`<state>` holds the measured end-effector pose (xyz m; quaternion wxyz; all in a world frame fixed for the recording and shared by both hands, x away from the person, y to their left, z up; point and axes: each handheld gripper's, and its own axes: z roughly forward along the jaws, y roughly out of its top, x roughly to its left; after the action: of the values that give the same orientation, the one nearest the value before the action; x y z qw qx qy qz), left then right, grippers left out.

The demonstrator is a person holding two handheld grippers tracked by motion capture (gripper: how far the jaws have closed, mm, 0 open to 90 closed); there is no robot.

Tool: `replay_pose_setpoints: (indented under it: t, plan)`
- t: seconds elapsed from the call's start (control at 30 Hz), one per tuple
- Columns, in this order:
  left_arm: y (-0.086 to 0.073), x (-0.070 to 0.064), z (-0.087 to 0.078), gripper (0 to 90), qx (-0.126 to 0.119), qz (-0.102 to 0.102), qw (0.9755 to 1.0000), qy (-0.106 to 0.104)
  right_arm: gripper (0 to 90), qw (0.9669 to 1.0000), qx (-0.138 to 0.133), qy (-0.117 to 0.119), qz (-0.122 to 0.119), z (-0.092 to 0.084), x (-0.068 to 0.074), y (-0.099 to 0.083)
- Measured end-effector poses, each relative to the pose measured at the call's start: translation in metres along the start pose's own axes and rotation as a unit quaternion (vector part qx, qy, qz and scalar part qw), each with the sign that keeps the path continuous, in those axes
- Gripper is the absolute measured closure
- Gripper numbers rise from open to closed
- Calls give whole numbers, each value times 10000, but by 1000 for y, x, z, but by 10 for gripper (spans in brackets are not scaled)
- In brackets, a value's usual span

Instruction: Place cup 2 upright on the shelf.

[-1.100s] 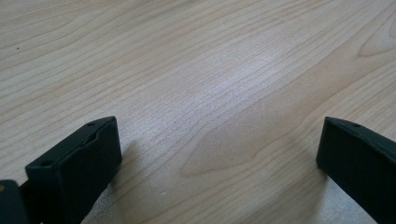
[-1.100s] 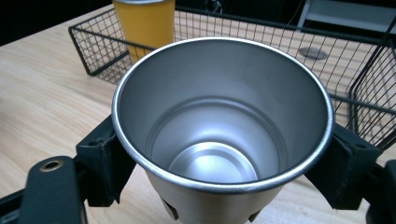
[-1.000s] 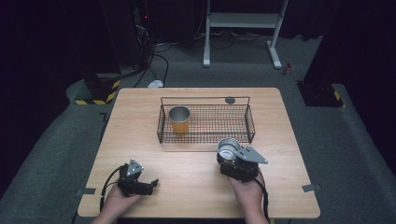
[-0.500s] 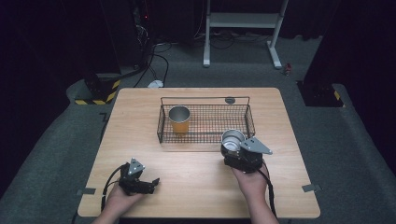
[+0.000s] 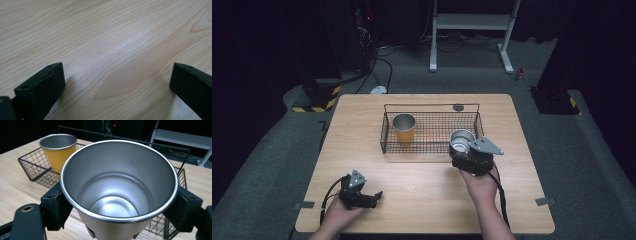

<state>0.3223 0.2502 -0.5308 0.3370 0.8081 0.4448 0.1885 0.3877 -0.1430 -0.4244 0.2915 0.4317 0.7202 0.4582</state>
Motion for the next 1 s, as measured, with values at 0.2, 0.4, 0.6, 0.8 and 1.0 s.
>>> replay_pose_setpoints:
  t: [0.2, 0.4, 0.6, 0.8, 1.0]
  plan:
    - [0, 0, 0, 5, 0, -1, 10000, 0, 182, 9998, -4, -190, -19, 5, -6, 10]
    - [0, 0, 0, 4, -7, 9, 10000, -5, 183, 9997, -46, -228, -21, 13, -8, 19]
    - [1, 0, 1, 4, 3, 10, 10000, -19, 183, 9996, -32, -291, 46, 21, -8, 29]
    - [1, 0, 1, 5, 3, 18, 10000, -18, 183, 9993, -93, -357, 104, 28, -8, 38]
    - [1, 0, 1, 5, 5, 21, 10000, -21, 183, 9993, -36, -357, 134, 38, -10, 45]
